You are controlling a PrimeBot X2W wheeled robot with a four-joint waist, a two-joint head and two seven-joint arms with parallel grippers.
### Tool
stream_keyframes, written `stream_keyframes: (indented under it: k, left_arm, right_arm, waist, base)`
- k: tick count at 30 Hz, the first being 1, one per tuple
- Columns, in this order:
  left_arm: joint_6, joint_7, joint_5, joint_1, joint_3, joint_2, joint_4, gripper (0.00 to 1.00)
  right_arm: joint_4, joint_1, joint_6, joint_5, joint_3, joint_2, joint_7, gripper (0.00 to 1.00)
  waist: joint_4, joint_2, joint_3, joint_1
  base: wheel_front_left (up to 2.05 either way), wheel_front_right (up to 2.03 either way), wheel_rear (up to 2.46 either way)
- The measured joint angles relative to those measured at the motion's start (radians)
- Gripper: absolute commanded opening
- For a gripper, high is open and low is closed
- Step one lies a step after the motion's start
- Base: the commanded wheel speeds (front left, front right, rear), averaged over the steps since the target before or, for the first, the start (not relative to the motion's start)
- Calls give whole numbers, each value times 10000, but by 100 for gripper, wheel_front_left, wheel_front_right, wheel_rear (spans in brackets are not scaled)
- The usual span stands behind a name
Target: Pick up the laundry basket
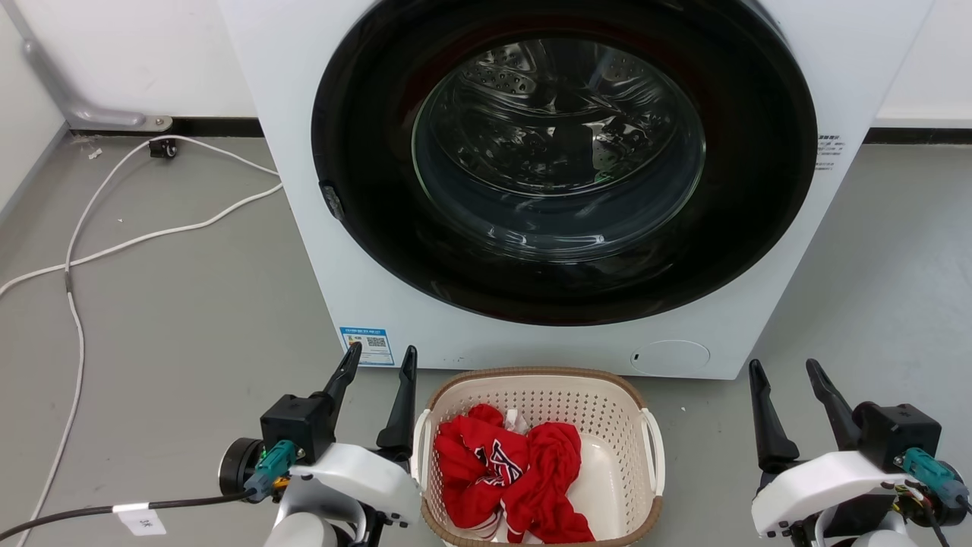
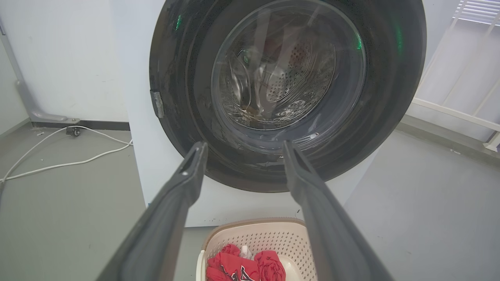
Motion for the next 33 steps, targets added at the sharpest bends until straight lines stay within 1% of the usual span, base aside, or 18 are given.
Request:
stream_keyframes:
  k: [13, 22, 28, 33]
  left_arm:
    - [35, -245, 786, -12, -56, -2, 13, 100]
    - [151, -405, 1313, -40, -151, -6, 84, 100]
    - [182, -497, 1643, -84, -209, -8, 150, 100]
    - [194, -510, 1662, -95, -192, -8, 247, 100]
  right_arm:
    - [184, -113, 13, -759, 44, 0, -456, 100]
    - [184, -183, 13, -1256, 40, 0, -663, 100]
    - [188, -184, 13, -1438, 25, 0, -773, 100]
    - [228, -184, 13, -1304, -25, 2, -773, 100]
  waist:
    - [8, 0, -11, 0]
    - [42, 0, 14, 0]
    - [90, 0, 24, 0]
    - [80, 0, -5, 0]
  base:
    - [0, 0, 0]
    - [0, 0, 0]
    - [0, 0, 0]
    - [0, 0, 0]
